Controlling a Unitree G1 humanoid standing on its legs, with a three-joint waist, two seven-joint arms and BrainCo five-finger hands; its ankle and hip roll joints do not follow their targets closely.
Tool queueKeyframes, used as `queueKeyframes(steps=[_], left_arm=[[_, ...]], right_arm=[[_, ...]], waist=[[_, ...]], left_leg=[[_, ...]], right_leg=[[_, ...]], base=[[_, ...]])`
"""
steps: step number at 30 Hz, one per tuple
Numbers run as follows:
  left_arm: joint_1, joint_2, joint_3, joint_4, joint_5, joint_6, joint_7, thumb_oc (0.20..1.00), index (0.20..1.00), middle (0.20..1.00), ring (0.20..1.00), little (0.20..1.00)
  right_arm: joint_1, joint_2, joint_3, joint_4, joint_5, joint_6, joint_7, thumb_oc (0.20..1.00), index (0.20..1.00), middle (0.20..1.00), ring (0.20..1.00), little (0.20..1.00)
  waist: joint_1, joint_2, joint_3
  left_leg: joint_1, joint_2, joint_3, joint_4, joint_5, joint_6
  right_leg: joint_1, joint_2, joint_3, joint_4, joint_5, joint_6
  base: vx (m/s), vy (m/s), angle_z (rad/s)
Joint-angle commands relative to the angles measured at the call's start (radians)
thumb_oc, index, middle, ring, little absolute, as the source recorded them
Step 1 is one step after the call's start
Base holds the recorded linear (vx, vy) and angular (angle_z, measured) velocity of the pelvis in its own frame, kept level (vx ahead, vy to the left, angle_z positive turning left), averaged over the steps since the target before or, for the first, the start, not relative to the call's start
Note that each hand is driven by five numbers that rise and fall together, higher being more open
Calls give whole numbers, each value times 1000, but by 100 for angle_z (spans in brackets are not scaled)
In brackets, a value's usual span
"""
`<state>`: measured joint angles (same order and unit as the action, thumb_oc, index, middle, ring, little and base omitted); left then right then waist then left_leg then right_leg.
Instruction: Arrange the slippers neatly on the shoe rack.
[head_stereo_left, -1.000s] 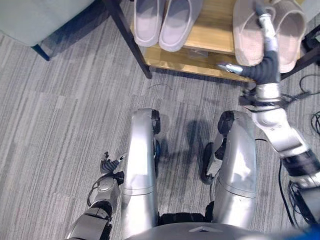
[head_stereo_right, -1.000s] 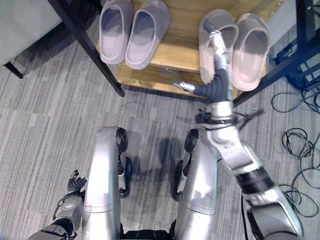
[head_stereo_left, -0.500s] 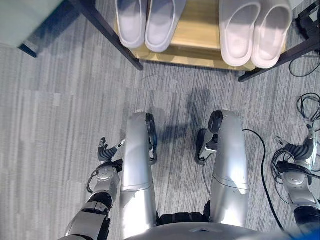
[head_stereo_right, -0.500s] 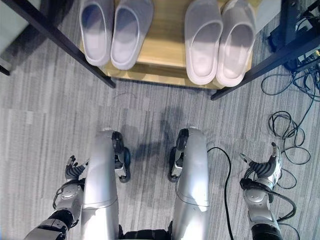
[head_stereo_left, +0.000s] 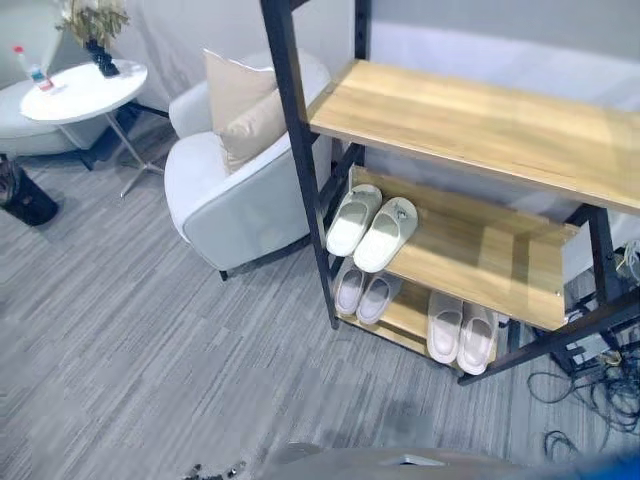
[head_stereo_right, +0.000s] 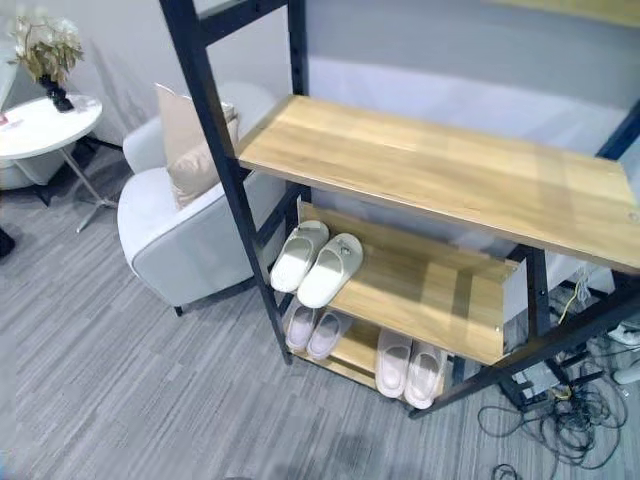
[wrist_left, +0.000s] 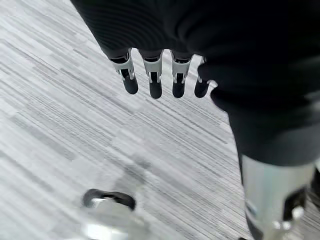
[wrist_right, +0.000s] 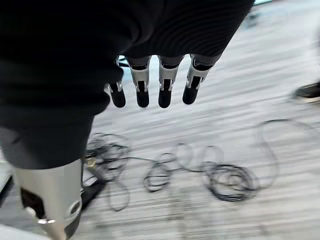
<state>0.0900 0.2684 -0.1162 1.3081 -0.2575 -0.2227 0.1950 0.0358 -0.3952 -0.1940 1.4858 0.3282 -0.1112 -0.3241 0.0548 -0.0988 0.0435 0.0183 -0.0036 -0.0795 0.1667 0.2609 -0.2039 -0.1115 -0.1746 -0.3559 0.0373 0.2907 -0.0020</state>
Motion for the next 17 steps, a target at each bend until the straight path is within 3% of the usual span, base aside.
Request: queueKeyframes(steps=[1, 3, 5, 6, 7, 8, 11, 17], left_arm=[[-137, -47, -18, 2, 82, 6, -56, 1000, 1000, 1000, 1000, 1000], [-137, -52, -22, 11, 111, 20, -72, 1000, 1000, 1000, 1000, 1000], [-136, -52, -21, 18, 128, 27, -83, 1000, 1000, 1000, 1000, 1000], [-85, -21, -22, -81, 83, 24, -126, 1000, 1000, 1000, 1000, 1000], [-59, -73, -70, -54, 164, 13, -71, 1000, 1000, 1000, 1000, 1000], [-65, -99, -77, -30, 179, 18, -67, 1000, 1000, 1000, 1000, 1000], [-97, -137, -80, 28, 194, 38, -59, 1000, 1000, 1000, 1000, 1000], [-92, -147, -81, 52, 208, 44, -78, 1000, 1000, 1000, 1000, 1000]], right_arm=[[-28, 24, 28, -12, -46, 37, 117, 1000, 1000, 1000, 1000, 1000], [-21, 44, 94, -12, -109, 56, 172, 1000, 1000, 1000, 1000, 1000], [-18, 54, 135, -23, -155, 62, 199, 1000, 1000, 1000, 1000, 1000], [-7, 42, 114, -29, -143, 66, 213, 1000, 1000, 1000, 1000, 1000], [-39, 67, 134, -38, -125, 28, 186, 1000, 1000, 1000, 1000, 1000], [-47, 93, 160, -58, -127, 34, 193, 1000, 1000, 1000, 1000, 1000], [-30, 151, 180, -42, -154, 40, 163, 1000, 1000, 1000, 1000, 1000], [-17, 168, 208, -50, -157, 32, 159, 1000, 1000, 1000, 1000, 1000]], waist=[[-6, 84, 31], [-3, 91, 0], [-3, 95, -19], [14, 106, -18], [19, 107, -10], [19, 102, -14], [-4, 94, -29], [-17, 96, -35]], left_leg=[[-95, 50, -23, -112, -191, 109], [-5, 50, -9, -221, -162, 110], [29, 54, 2, -254, -166, 109], [27, 50, -7, -254, -165, 111], [25, 54, -10, -254, -167, 105], [23, 50, -3, -254, -179, 105], [30, 47, 19, -254, -215, 98], [34, 40, 28, -254, -247, 95]], right_leg=[[59, 16, 68, 122, -285, 156], [142, 39, 71, 14, -255, 162], [187, 49, 72, -40, -256, 159], [199, 47, 60, -57, -259, 162], [208, 52, 56, -70, -264, 154], [215, 54, 61, -83, -268, 153], [242, 58, 63, -125, -279, 151], [249, 50, 60, -125, -303, 154]], base=[[254, -36, -54], [208, -34, -72], [92, -30, -42], [-24, -41, -17], [-61, -36, -3], [-50, -53, 25], [19, -53, 20], [-17, -17, -5]])
